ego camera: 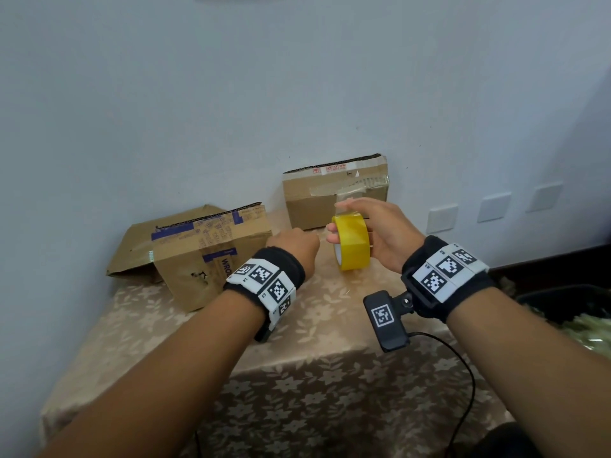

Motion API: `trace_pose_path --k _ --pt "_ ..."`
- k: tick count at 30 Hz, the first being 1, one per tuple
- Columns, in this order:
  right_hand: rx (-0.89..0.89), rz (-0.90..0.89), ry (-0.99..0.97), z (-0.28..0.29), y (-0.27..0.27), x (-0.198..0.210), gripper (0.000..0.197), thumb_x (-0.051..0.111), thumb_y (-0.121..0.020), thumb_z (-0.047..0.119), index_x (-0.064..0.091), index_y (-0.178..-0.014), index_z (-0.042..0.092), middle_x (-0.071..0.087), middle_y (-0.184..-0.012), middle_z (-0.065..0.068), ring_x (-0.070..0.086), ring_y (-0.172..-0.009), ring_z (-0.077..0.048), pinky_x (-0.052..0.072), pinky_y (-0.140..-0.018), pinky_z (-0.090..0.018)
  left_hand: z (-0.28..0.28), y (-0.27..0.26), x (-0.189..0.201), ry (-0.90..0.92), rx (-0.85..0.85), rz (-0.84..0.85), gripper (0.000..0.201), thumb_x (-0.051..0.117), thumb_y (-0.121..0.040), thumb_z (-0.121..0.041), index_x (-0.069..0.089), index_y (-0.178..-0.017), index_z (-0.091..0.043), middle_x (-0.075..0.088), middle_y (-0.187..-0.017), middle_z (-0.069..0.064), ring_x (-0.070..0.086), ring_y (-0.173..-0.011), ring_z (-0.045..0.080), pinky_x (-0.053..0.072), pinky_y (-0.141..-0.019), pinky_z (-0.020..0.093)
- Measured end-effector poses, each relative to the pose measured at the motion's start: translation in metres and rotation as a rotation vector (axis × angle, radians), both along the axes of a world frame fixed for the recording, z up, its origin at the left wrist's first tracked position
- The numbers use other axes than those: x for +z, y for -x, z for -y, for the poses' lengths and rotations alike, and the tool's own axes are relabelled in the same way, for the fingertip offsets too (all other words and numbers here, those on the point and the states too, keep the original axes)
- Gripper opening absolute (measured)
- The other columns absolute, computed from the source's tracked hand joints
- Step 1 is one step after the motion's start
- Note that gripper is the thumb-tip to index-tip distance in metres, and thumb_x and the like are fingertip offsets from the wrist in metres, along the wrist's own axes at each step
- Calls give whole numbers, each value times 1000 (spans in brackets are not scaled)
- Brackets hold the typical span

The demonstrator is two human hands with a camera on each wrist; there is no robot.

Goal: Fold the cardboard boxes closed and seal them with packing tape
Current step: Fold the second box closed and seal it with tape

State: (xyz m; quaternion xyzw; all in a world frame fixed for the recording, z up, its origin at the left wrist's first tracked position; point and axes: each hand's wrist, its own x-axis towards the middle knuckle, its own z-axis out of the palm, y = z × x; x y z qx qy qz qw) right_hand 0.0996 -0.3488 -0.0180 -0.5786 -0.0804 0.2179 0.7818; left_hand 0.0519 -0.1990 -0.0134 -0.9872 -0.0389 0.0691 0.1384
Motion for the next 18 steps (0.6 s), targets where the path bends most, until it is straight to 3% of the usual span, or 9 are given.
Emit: trace_pose_path --k 3,6,8,10,12,15,18 --pt "6 3 -15 -1 2 0 33 72 -93 19 65 -125 12 77 -99 -23 77 -83 -35 64 -69 -36 2 3 5 52 14 -28 20 68 -95 -23 56 -106 -10 53 -94 8 62 -96 31 50 -76 38" --pt "0 9 -24 -3 2 -2 32 72 -94 18 66 -124 10 76 -99 -24 77 -84 -36 65 -73 -38 -2 5 8 119 15 -46 21 73 -91 -23 62 -100 -8 58 -86 7 61 -83 28 54 -76 39" --pt "-8 13 -32 -4 2 -3 32 71 -94 17 66 -124 9 76 -98 -25 77 -83 -36 65 -75 -39 -9 7 8 250 43 -20 18 64 -97 -22 63 -105 -6 66 -92 11 67 -79 29 58 -71 38" --pt "-17 11 -57 -5 1 -4 31 70 -94 15 65 -124 6 75 -98 -27 76 -79 -36 64 -68 -37 -15 10 10 489 108 13 16 54 -102 -17 61 -111 -6 70 -94 14 73 -69 28 60 -59 34" --pt "-22 20 -65 -7 1 -5 31 70 -95 15 66 -123 5 75 -98 -28 76 -79 -36 63 -67 -36 -19 14 15 684 117 46 17 49 -104 -17 59 -115 -7 72 -93 12 70 -56 21 57 -52 30" --pt "-45 43 -54 -10 1 -7 29 69 -95 16 67 -121 4 75 -97 -27 75 -80 -37 64 -75 -41 -19 19 22 838 89 91 20 43 -108 -18 56 -121 -11 68 -92 10 64 -50 15 52 -47 25" --pt "-55 55 -49 -13 2 -7 27 71 -94 16 67 -118 4 74 -99 -29 74 -75 -35 62 -65 -36 -18 24 26 947 87 161 20 40 -109 -19 54 -122 -14 64 -90 8 63 -50 15 46 -43 22"
